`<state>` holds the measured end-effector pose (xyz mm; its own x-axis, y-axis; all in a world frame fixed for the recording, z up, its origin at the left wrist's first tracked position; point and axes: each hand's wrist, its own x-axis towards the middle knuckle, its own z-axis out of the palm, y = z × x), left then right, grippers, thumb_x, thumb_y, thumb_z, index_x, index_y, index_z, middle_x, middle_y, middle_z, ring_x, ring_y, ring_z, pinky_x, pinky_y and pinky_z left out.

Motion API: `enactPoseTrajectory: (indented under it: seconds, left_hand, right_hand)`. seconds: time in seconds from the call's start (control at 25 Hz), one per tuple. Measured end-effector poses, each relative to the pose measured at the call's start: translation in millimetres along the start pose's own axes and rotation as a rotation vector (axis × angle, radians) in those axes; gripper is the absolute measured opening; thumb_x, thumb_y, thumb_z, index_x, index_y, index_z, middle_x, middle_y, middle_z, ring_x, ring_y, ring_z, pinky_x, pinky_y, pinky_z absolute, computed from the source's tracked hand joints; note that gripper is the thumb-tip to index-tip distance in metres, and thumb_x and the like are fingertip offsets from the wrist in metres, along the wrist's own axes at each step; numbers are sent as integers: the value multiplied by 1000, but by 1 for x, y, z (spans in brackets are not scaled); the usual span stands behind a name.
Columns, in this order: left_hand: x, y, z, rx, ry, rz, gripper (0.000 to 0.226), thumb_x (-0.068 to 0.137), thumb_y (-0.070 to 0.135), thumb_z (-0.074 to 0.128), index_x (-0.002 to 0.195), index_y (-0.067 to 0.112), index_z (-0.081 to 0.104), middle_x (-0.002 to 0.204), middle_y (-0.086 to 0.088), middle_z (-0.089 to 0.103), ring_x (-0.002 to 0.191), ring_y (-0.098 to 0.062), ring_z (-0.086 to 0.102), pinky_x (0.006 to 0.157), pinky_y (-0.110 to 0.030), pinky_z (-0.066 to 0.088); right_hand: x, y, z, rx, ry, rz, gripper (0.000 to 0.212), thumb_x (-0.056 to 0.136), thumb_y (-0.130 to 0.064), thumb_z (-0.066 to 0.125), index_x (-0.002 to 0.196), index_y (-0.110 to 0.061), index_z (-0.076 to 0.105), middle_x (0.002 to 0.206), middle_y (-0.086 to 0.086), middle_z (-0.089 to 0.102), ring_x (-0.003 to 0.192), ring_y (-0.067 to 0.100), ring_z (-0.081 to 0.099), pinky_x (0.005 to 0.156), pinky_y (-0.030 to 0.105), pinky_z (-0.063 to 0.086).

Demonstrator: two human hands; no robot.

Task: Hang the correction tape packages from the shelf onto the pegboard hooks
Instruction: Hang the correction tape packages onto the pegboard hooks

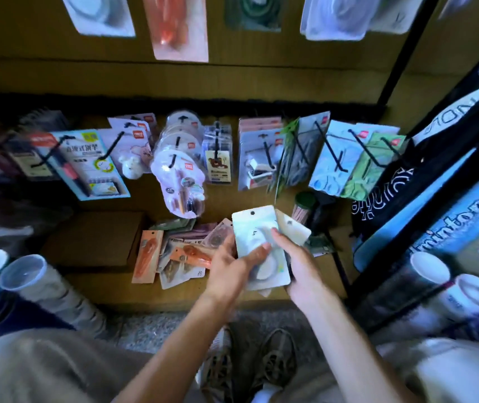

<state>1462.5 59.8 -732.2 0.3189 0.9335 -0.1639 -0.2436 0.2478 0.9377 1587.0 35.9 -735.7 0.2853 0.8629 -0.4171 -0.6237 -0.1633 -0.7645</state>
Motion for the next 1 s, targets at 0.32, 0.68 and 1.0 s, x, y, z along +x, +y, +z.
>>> enactPoseTrajectory:
  seconds: [0.32, 0.68, 1.0]
  left_hand:
    - [-28, 54, -17, -188, 23, 44, 33, 88, 13, 66, 120, 7, 65, 118, -15, 71, 106, -34, 68, 92, -58, 52]
    - [-47, 86, -29, -276, 79, 86, 36, 92, 24, 61, 124, 10, 64, 118, -14, 71, 104, -33, 69, 85, -52, 58]
    - [-40, 102, -42, -199, 11, 118, 40, 86, 4, 63, 126, 10, 61, 119, -17, 70, 110, -43, 65, 98, -67, 45]
  right_hand:
    - [-47, -25, 15, -16, -125, -263, 33, 92, 5, 49, 105, -12, 74, 113, 13, 73, 100, 28, 68, 89, 44, 52]
    - [-67, -44, 58, -28, 30, -396, 18, 95, -9, 57, 100, -17, 73, 115, 16, 72, 113, 37, 64, 97, 56, 49]
    - [-77, -46, 73, -347, -167, -379, 48, 79, -9, 73, 120, -26, 56, 114, -1, 72, 104, 28, 69, 72, 43, 59]
